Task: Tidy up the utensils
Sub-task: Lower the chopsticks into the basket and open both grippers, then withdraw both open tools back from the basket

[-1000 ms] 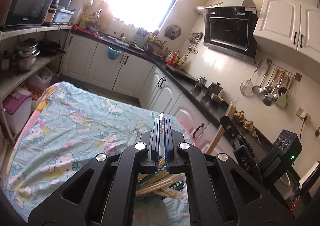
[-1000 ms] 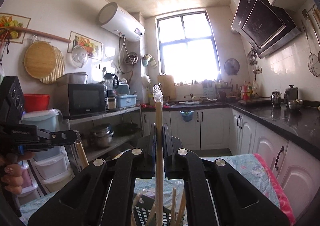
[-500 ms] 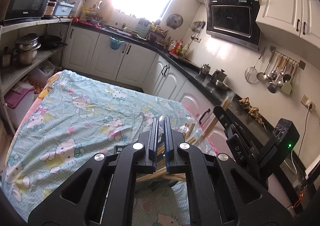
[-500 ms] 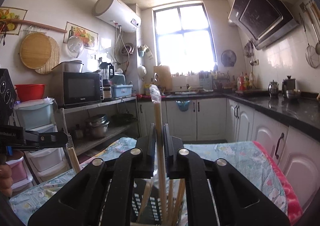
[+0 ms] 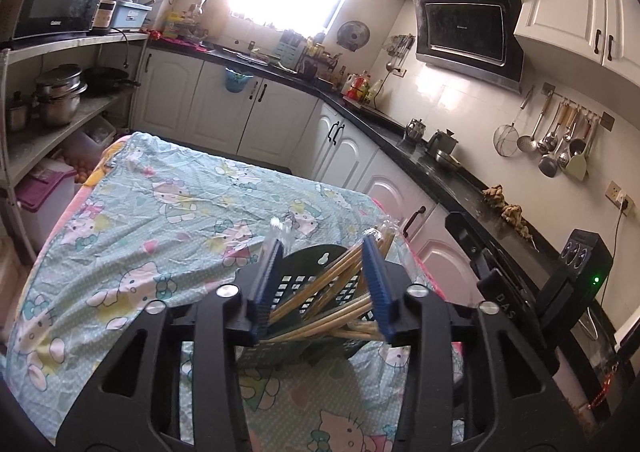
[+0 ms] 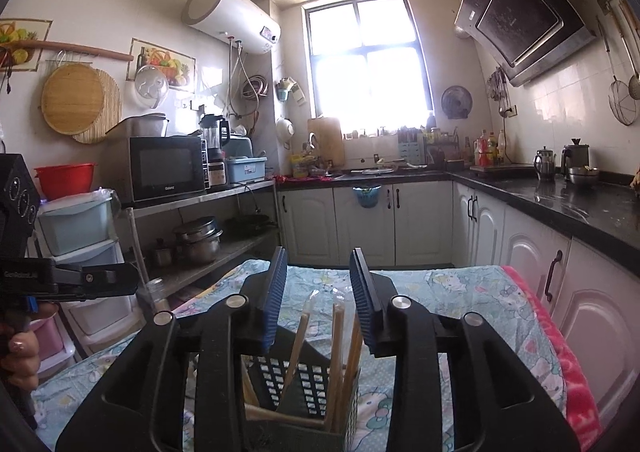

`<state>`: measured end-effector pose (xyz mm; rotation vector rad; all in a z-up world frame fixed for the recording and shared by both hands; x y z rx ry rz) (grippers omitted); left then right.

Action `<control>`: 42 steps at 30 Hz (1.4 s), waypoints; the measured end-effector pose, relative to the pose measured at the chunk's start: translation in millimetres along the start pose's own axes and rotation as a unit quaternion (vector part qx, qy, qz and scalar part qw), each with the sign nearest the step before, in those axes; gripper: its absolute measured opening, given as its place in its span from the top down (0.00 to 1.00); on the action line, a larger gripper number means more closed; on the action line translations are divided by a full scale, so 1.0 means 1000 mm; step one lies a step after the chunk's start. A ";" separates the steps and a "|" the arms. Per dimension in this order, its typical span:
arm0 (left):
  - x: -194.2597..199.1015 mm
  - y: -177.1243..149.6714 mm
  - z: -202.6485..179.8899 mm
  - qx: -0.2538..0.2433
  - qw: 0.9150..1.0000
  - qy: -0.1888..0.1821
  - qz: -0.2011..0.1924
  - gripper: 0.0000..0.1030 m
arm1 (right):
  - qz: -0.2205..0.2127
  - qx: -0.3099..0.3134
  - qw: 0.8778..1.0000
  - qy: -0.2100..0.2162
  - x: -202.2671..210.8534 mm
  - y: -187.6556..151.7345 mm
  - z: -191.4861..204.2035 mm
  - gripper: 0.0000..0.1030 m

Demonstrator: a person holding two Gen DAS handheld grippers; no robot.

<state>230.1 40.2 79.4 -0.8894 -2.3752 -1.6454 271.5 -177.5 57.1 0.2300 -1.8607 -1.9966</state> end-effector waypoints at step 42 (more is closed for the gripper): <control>0.073 -0.091 -0.011 -0.025 0.995 0.094 0.008 0.10 | 0.132 0.022 0.991 -0.013 0.109 -0.061 0.046 0.07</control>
Point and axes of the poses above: each gripper's, at about its wrist camera, not at the fingertips, and x roughly against the way its jaws point, z to its left, y to its top, the point moved 4 cm from there along -x, roughly the way its jaws point
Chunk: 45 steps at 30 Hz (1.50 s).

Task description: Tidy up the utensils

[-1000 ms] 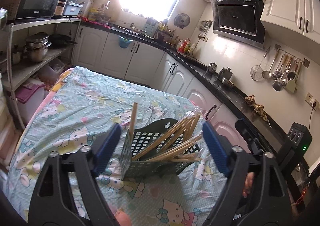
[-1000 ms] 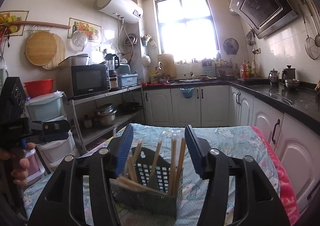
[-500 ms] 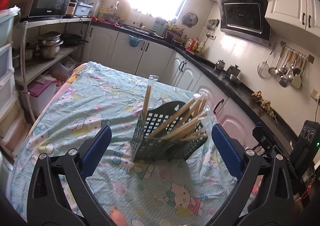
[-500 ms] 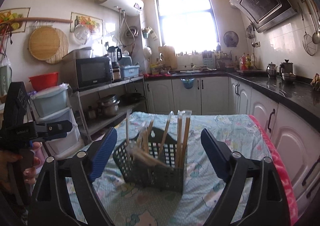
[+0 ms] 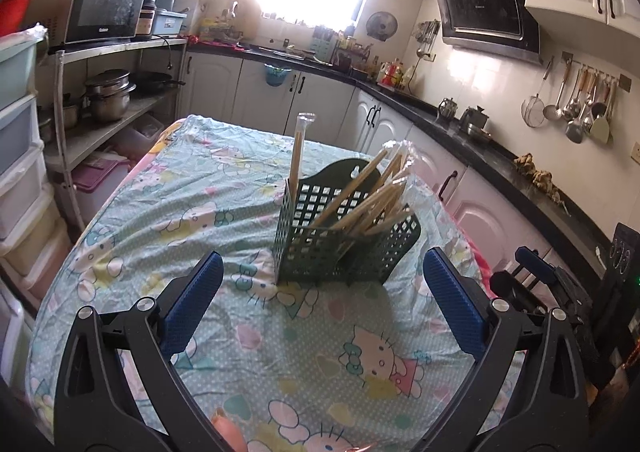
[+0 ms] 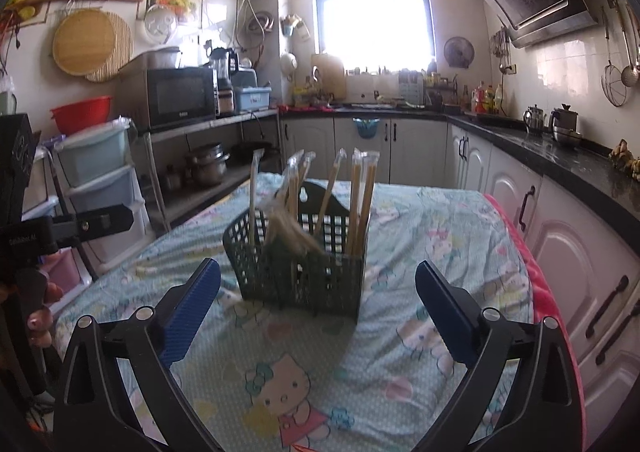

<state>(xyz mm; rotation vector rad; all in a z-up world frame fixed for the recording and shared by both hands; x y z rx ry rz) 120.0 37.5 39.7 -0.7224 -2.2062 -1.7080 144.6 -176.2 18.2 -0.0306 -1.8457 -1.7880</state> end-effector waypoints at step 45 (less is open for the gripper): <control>0.023 -0.048 -0.021 -0.041 0.995 0.016 -0.093 0.10 | -0.098 0.006 0.994 -0.052 0.040 -0.056 0.006 0.06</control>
Point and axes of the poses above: each gripper's, at about its wrist camera, not at the fingertips, and x roughly against the way its jaws point, z to its left, y to its top, the point moved 4 cm from there along -x, roughly the way its jaws point
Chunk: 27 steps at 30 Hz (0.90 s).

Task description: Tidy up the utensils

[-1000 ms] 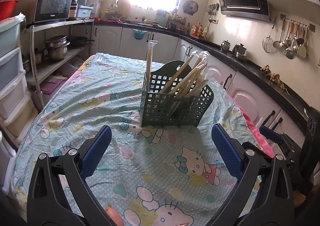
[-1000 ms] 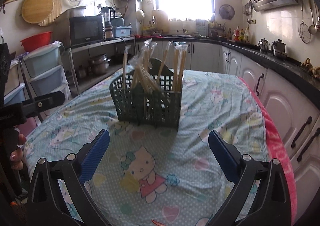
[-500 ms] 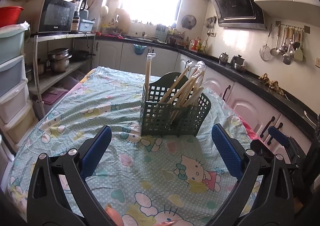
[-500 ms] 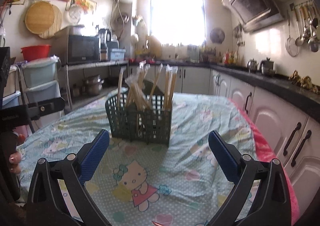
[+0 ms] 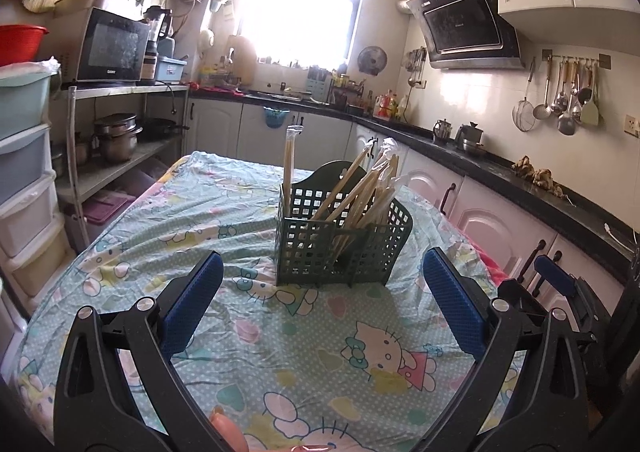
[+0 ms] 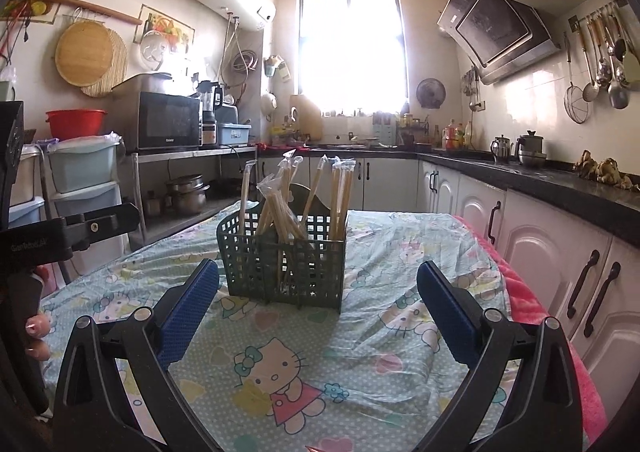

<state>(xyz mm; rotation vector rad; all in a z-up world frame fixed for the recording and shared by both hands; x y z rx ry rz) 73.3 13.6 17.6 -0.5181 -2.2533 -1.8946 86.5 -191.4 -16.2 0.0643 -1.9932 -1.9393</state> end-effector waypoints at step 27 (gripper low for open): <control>0.001 -0.002 -0.002 -0.005 1.000 0.013 -0.007 0.10 | 0.000 -0.008 1.000 -0.008 0.000 0.001 -0.001 0.06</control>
Point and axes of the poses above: each gripper's, at about its wrist camera, not at the fingertips, and x roughly against the way its jaws point, z to its left, y to its top, the point moved 4 cm from there along -x, roughly the way its jaws point
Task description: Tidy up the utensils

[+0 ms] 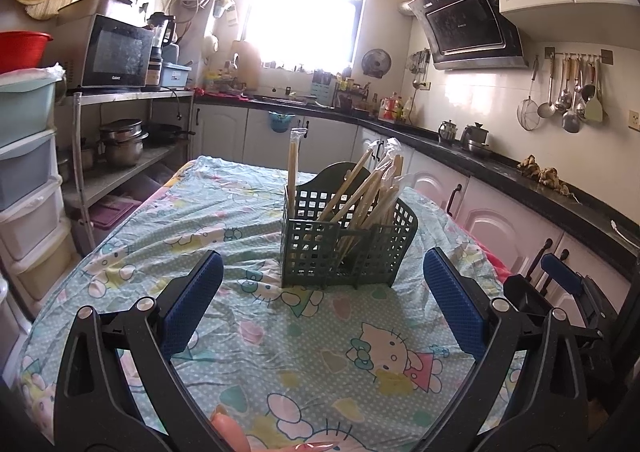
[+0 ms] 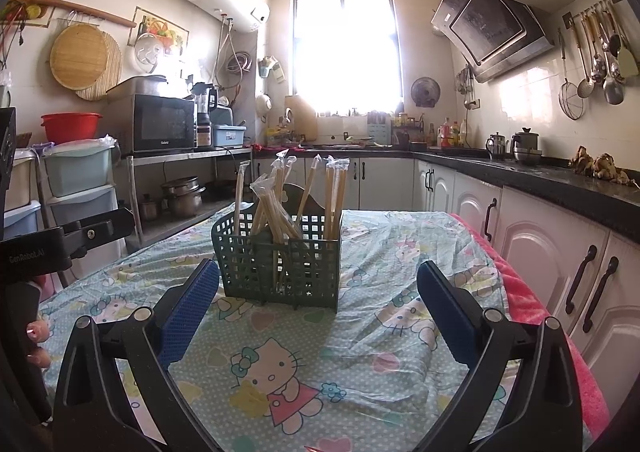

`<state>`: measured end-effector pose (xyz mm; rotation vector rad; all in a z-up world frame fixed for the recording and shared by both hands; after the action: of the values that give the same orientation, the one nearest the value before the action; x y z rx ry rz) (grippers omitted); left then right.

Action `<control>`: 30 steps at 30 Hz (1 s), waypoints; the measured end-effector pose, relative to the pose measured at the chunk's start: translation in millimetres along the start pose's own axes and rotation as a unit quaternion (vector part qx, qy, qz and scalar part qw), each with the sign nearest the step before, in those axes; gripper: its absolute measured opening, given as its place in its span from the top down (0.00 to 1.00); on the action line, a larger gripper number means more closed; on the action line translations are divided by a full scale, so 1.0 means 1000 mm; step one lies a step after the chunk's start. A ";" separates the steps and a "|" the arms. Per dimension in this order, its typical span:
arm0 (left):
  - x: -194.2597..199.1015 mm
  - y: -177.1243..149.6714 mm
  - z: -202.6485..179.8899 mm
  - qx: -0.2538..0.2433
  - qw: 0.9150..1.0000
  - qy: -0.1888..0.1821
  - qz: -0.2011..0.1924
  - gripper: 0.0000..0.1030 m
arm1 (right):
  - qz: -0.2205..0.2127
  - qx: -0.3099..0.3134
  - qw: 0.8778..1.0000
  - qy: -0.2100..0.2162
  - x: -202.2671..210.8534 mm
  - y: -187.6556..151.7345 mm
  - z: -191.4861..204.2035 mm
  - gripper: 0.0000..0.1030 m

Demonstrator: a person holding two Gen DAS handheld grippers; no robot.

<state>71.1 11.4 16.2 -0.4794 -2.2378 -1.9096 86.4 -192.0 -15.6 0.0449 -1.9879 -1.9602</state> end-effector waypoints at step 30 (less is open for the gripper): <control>-0.001 -0.002 0.002 -0.005 1.000 0.005 0.001 0.10 | 0.000 0.000 1.000 -0.002 -0.001 -0.001 -0.001 0.06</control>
<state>71.9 13.3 14.0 -0.4733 -2.2221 -1.9181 87.4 -192.4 -16.6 0.0407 -1.9904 -1.9630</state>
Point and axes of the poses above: each gripper's, at about its wrist camera, not at the fingertips, and x roughly against the way its jaws point, z to its left, y to its top, the point moved 4 cm from there along -x, roughly the way its jaws point
